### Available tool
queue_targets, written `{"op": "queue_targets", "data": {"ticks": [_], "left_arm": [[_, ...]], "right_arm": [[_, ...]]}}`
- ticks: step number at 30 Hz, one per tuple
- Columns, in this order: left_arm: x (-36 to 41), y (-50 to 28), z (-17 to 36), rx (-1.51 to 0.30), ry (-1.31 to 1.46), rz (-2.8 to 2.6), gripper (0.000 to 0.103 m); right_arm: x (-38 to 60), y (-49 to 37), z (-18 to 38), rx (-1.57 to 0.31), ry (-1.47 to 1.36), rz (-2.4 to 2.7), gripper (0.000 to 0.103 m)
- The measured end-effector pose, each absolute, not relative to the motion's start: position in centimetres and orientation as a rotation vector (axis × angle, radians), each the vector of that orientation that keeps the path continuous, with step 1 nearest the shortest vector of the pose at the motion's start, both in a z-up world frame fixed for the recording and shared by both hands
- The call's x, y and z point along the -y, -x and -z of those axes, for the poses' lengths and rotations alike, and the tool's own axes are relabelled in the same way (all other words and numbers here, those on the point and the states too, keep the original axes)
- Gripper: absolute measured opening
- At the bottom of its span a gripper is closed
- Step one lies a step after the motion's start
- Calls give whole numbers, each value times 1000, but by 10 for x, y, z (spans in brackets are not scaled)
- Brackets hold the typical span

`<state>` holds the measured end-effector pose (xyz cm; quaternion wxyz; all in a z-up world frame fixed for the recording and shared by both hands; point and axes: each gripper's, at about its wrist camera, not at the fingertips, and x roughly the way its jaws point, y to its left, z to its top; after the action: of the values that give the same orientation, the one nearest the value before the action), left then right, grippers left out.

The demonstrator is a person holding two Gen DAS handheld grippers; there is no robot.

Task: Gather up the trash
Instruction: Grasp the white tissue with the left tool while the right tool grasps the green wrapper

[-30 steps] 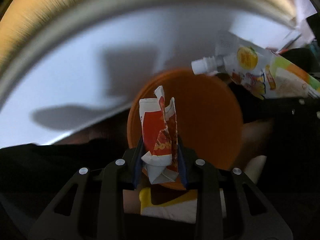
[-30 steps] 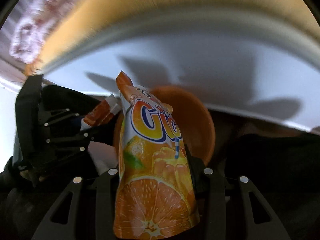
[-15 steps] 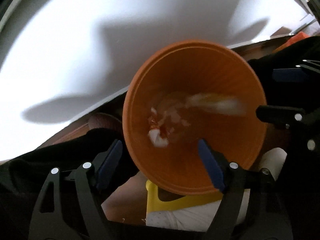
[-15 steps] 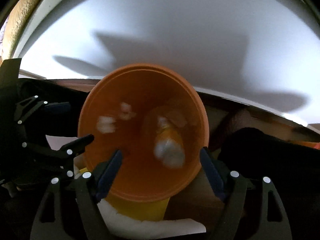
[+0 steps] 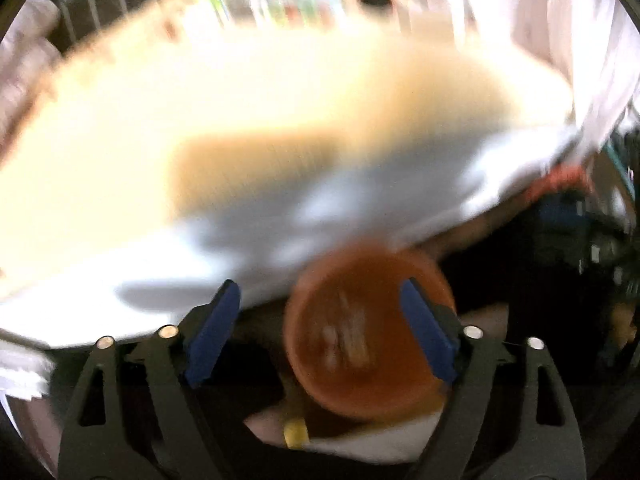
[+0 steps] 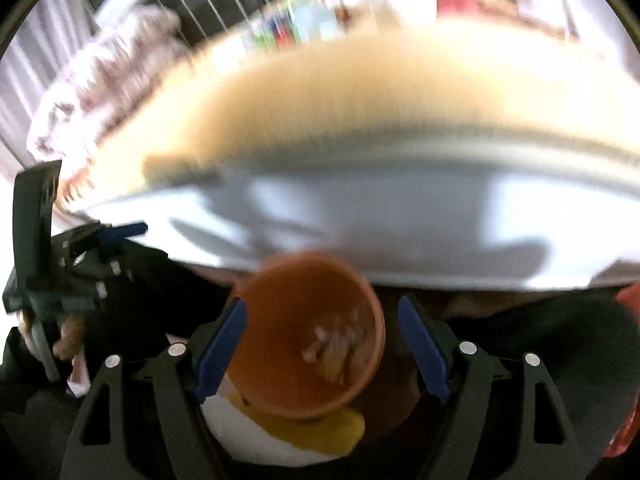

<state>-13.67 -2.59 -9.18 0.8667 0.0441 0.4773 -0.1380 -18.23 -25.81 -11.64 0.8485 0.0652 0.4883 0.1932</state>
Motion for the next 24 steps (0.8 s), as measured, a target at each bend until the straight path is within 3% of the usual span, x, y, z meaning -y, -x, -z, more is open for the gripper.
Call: {"op": "queue_targets", "data": {"ticks": [4, 8, 12, 20, 22, 24], "left_arm": [[7, 77, 35, -834, -105, 154, 86], [-7, -12, 20, -826, -46, 101, 86], [-4, -79, 47, -919, -100, 41, 86], [-17, -135, 76, -986, -169, 35, 86], [-16, -144, 79, -990, -152, 65, 70], [-14, -147, 81, -992, -135, 97, 44]], "right_arm": [[262, 180, 74, -850, -160, -436, 77], [254, 162, 39, -757, -169, -469, 77], [256, 156, 38, -745, -195, -477, 77], [277, 132, 40, -749, -191, -417, 77], [278, 122, 41, -755, -196, -414, 77], [278, 116, 38, -752, -195, -409, 77]]}}
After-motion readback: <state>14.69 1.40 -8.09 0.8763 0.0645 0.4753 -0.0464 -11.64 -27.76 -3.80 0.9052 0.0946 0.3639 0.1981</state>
